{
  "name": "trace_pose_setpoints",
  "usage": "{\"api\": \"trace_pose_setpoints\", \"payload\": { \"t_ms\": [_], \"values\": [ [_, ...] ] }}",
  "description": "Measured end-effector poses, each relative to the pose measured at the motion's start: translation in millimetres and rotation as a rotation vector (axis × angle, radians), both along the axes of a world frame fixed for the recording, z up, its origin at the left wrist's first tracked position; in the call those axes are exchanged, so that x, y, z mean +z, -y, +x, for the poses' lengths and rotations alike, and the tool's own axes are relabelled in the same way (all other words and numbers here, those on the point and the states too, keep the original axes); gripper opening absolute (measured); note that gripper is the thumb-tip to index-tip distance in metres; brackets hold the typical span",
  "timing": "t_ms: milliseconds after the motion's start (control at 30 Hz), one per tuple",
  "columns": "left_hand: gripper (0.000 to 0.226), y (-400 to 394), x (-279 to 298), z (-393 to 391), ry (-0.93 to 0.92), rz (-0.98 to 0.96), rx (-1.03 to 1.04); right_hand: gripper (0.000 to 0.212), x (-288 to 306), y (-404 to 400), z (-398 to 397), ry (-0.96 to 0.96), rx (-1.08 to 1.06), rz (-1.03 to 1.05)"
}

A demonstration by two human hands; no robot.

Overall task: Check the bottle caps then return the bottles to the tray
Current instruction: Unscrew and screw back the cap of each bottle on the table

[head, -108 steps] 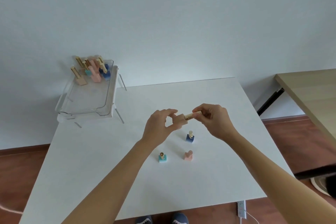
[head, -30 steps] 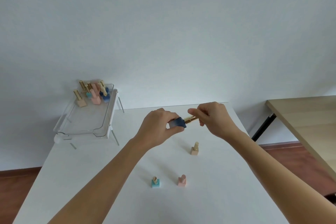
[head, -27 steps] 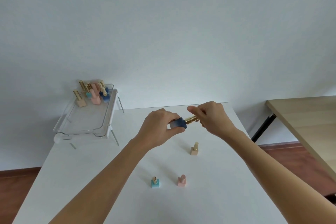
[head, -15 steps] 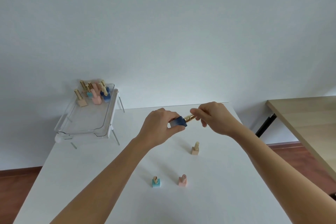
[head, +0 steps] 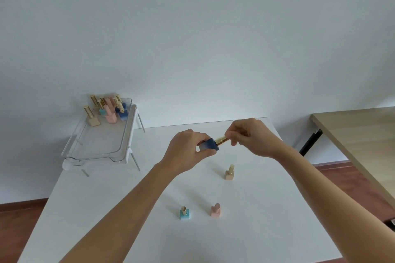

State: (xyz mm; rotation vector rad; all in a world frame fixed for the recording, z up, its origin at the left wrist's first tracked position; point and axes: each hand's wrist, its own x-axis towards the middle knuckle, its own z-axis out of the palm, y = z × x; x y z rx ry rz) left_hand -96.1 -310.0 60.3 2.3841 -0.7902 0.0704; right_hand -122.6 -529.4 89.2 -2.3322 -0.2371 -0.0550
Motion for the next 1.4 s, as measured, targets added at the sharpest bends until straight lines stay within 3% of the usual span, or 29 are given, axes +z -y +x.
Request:
{"api": "trace_pose_setpoints", "payload": {
  "t_ms": [200, 267, 333, 833, 1000, 1233, 1400],
  "values": [
    [0.021, 2, -2, 1, 0.011, 0.023, -0.027, 0.059, -5, -12, 2, -0.044, -0.137, -0.101],
    [0.022, 3, -2, 2, 0.002, 0.019, -0.029, 0.042, -3, -8, -1, -0.041, -0.098, -0.088],
    [0.02, 2, -3, 4, -0.007, 0.005, -0.016, 0.008, 1, -4, -3, -0.023, -0.022, -0.072],
    [0.021, -5, -34, 12, 0.121, 0.03, 0.03, 0.003, -30, -23, 4, 0.021, -0.164, -0.045],
    [0.018, -13, -69, 11, -0.154, 0.01, 0.04, 0.006, -61, -33, 11, -0.074, -0.135, -0.085],
    [0.06, -58, -135, 3, -0.487, 0.132, 0.086, 0.015, -118, -31, 26, -0.234, -0.143, -0.307],
    [0.057, -78, -181, -18, -0.696, 0.243, 0.039, 0.023, -154, -33, 36, -0.262, -0.124, -0.444]
  ]
}}
